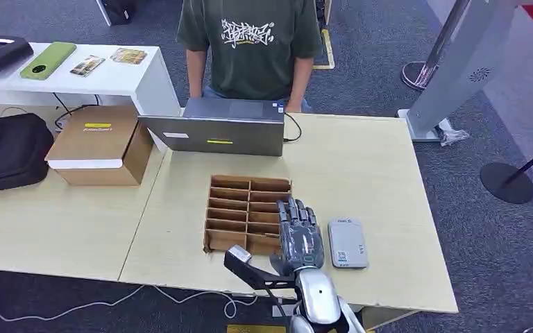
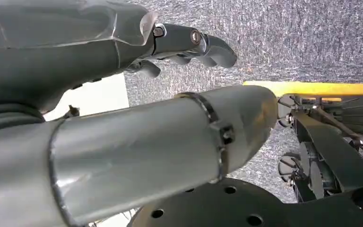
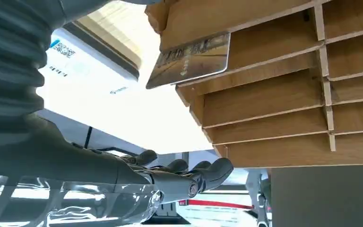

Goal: Pass the card to the sensor for recognition and then transmit it.

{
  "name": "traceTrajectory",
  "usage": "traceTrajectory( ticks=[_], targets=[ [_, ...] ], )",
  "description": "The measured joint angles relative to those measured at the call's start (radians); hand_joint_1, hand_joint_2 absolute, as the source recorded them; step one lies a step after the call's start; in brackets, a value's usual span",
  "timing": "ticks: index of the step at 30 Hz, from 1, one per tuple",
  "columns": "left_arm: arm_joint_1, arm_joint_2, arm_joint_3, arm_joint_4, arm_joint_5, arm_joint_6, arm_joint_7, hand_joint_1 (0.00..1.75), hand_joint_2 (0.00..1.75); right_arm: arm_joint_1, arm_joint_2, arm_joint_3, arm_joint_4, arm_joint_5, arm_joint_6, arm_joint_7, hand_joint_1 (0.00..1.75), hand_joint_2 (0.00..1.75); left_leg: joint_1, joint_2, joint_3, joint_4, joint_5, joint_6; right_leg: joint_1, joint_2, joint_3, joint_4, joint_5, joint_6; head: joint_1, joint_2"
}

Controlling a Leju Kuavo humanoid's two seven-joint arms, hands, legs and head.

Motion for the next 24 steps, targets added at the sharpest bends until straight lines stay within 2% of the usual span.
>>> traceTrajectory(
  ticks=[23, 24],
  targets=[
    [0.000, 0.000, 0.001, 0.000, 0.000, 0.000, 0.004, 0.00, 0.00, -0.015, 0.000, 0.000, 0.076, -0.027, -0.025, -0.009, 0.00, 1.75, 0.000, 0.000, 0.000, 0.000, 0.000, 0.000, 0.000, 0.000, 0.000, 0.000, 0.000, 0.000, 0.000, 0.000],
    [0.000, 0.000, 0.001, 0.000, 0.000, 0.000, 0.004, 0.00, 0.00, -0.015, 0.000, 0.000, 0.076, -0.029, -0.026, -0.008, 1.29, 1.75, 0.000, 0.000, 0.000, 0.000, 0.000, 0.000, 0.000, 0.000, 0.000, 0.000, 0.000, 0.000, 0.000, 0.000]
  ],
)
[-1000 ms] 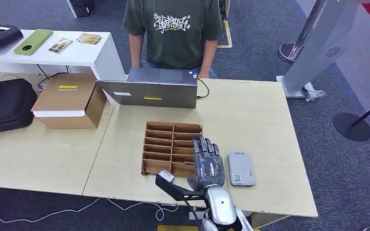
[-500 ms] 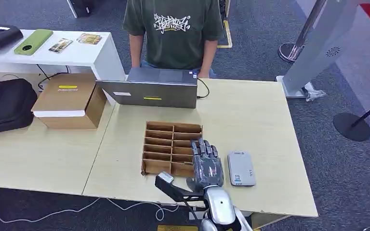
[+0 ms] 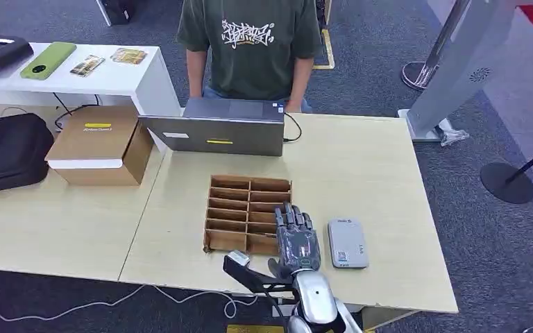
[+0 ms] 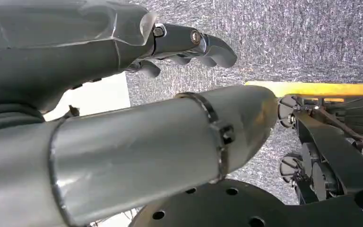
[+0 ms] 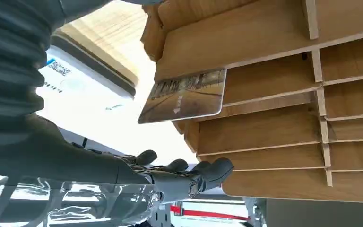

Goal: Pass the card to the sensor for recognition and then transmit it.

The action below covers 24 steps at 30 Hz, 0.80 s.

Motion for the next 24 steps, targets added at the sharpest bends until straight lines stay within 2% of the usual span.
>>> traceTrajectory(
  ticks=[1, 24],
  targets=[
    [0.000, 0.000, 0.000, 0.000, 0.000, 0.000, 0.000, 0.00, 0.00, 0.000, 0.000, 0.000, 0.000, -0.002, -0.001, 0.000, 1.75, 1.75, 0.000, 0.000, 0.000, 0.000, 0.000, 0.000, 0.000, 0.000, 0.000, 0.000, 0.000, 0.000, 0.000, 0.000],
    [0.001, 0.000, 0.000, 0.000, 0.000, 0.000, 0.000, 0.00, 0.00, -0.006, 0.000, 0.000, -0.011, -0.003, -0.011, 0.000, 1.75, 1.75, 0.000, 0.000, 0.001, 0.000, 0.000, 0.000, 0.000, 0.000, 0.001, 0.000, 0.000, 0.000, 0.000, 0.000]
  ],
)
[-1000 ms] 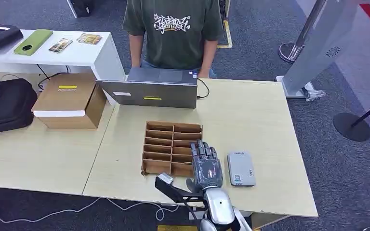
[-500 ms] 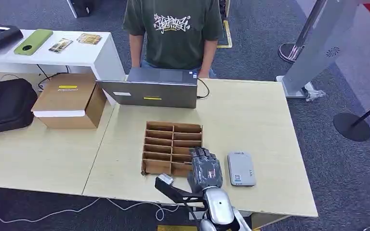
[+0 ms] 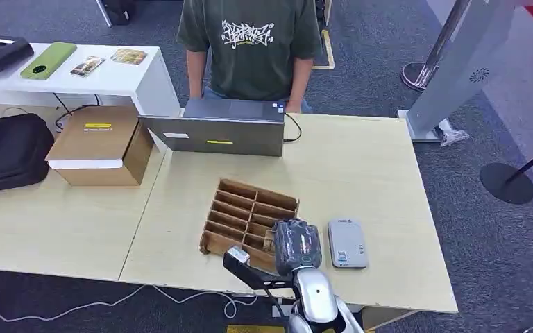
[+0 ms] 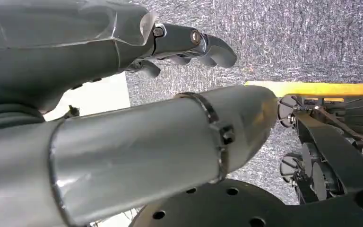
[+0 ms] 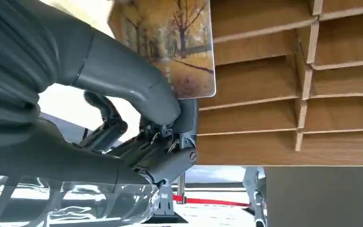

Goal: Pass the card to the sensor for recognition and then transmit it.

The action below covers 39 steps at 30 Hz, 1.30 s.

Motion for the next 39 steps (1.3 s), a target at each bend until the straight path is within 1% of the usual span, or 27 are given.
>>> traceTrajectory(
  ticks=[13, 20, 30, 34, 39],
  targets=[
    [0.001, -0.005, 0.000, 0.000, 0.000, 0.000, -0.011, 0.00, 0.00, 0.011, 0.000, -0.003, -0.008, 0.000, 0.002, 0.000, 1.75, 1.75, 0.000, 0.000, 0.000, 0.000, 0.000, 0.000, 0.000, 0.000, 0.000, 0.000, 0.000, 0.000, 0.000, 0.000],
    [0.003, -0.010, 0.000, 0.000, 0.000, -0.001, -0.012, 0.00, 0.00, 0.013, 0.000, -0.009, -0.031, -0.001, -0.011, -0.002, 1.75, 1.75, 0.000, 0.000, 0.000, 0.000, 0.000, 0.000, 0.000, 0.000, 0.000, 0.000, 0.000, 0.000, 0.000, 0.000],
    [0.006, -0.015, 0.000, 0.000, 0.000, 0.000, -0.026, 0.00, 0.00, 0.026, 0.000, -0.054, -0.166, -0.011, -0.198, -0.031, 1.75, 1.75, 0.000, 0.000, 0.000, 0.000, 0.000, 0.000, 0.000, 0.000, 0.000, 0.000, 0.000, 0.000, 0.000, 0.000],
    [0.009, -0.019, 0.000, 0.000, -0.004, 0.000, -0.032, 0.00, 0.00, 0.039, 0.000, -0.078, -0.231, -0.021, -0.238, -0.040, 1.75, 1.75, 0.000, 0.000, 0.000, 0.000, 0.000, 0.000, 0.000, 0.000, -0.001, 0.000, 0.000, 0.000, 0.000, 0.000],
    [0.010, -0.019, -0.003, 0.000, -0.008, 0.000, -0.035, 0.00, 0.00, 0.067, 0.000, -0.104, -0.302, -0.021, -0.255, -0.043, 1.75, 1.75, 0.000, 0.000, 0.000, 0.000, 0.000, 0.000, 0.000, 0.000, -0.001, 0.000, 0.000, 0.000, 0.000, 0.000]
  ],
)
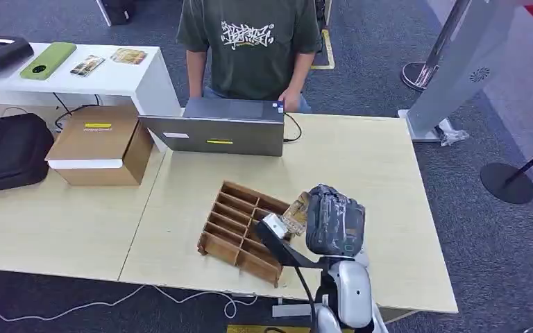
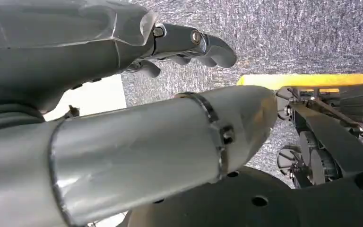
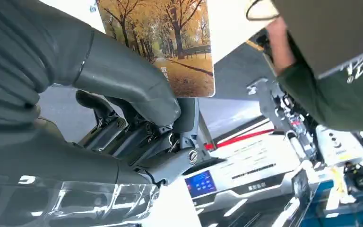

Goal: Pass the card to the sensor for recognition and then transmit it.

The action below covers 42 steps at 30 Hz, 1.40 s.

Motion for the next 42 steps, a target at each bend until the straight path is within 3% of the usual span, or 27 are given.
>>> traceTrajectory(
  ticks=[3, 8, 12, 19, 26, 29, 38, 42],
  targets=[
    [0.001, 0.000, 0.000, 0.000, 0.002, 0.001, -0.009, 0.00, 0.00, 0.022, 0.000, -0.019, -0.041, -0.024, -0.104, -0.026, 1.75, 1.75, 0.000, 0.000, 0.000, 0.000, 0.000, 0.000, 0.000, 0.000, 0.000, 0.000, 0.000, 0.000, 0.000, 0.000],
    [0.004, -0.002, -0.001, 0.000, 0.008, 0.006, -0.014, 0.00, 0.00, 0.079, 0.009, -0.082, -0.148, -0.205, -0.367, -0.141, 1.75, 1.75, 0.000, 0.000, 0.000, 0.000, 0.000, 0.000, 0.000, 0.000, 0.000, 0.000, 0.000, 0.000, 0.000, 0.000],
    [0.004, -0.001, -0.010, 0.000, 0.006, 0.004, -0.014, 0.00, 0.00, 0.115, 0.030, -0.208, -0.230, -0.379, -0.383, -0.285, 1.75, 1.75, -0.001, 0.000, 0.000, 0.000, -0.001, 0.001, 0.000, 0.000, 0.000, -0.001, 0.000, 0.000, 0.000, 0.000],
    [0.004, 0.001, -0.017, 0.000, 0.000, 0.001, -0.013, 0.00, 0.00, 0.138, 0.056, -0.360, -0.273, -0.480, -0.383, -0.372, 1.75, 1.75, 0.000, 0.000, 0.000, 0.000, -0.001, 0.001, 0.000, 0.000, 0.000, 0.000, 0.000, 0.000, 0.000, 0.000],
    [0.004, 0.000, -0.018, 0.000, -0.010, 0.006, -0.018, 0.00, 0.00, 0.132, 0.062, -0.404, -0.268, -0.462, -0.383, -0.349, 1.75, 1.75, 0.000, 0.000, -0.002, 0.000, -0.001, 0.001, 0.000, 0.000, 0.001, 0.000, 0.000, 0.000, 0.000, 0.000],
    [0.005, -0.003, -0.018, 0.000, -0.031, 0.014, -0.020, 0.00, 0.00, 0.103, 0.061, -0.405, -0.241, -0.431, -0.383, -0.308, 1.75, 1.75, 0.000, 0.000, -0.002, 0.000, -0.001, 0.001, 0.000, 0.000, 0.001, 0.000, 0.000, 0.000, 0.000, 0.000],
    [0.001, 0.001, -0.018, 0.000, -0.117, 0.014, -0.020, 0.00, 0.00, -0.174, 0.058, -0.405, -0.043, -0.320, -0.340, -0.196, 1.75, 1.75, 0.000, 0.000, -0.001, 0.000, 0.002, 0.001, 0.000, 0.001, 0.001, 0.001, 0.003, 0.000, 0.000, 0.000],
    [-0.008, 0.010, -0.018, 0.000, -0.211, 0.018, -0.018, 0.00, 0.00, -0.390, 0.056, -0.400, 0.164, -0.125, -0.307, -0.103, 1.75, 1.75, 0.000, 0.003, 0.000, 0.000, 0.004, 0.000, 0.000, 0.003, -0.001, 0.002, 0.005, -0.001, 0.000, 0.000]
  ],
)
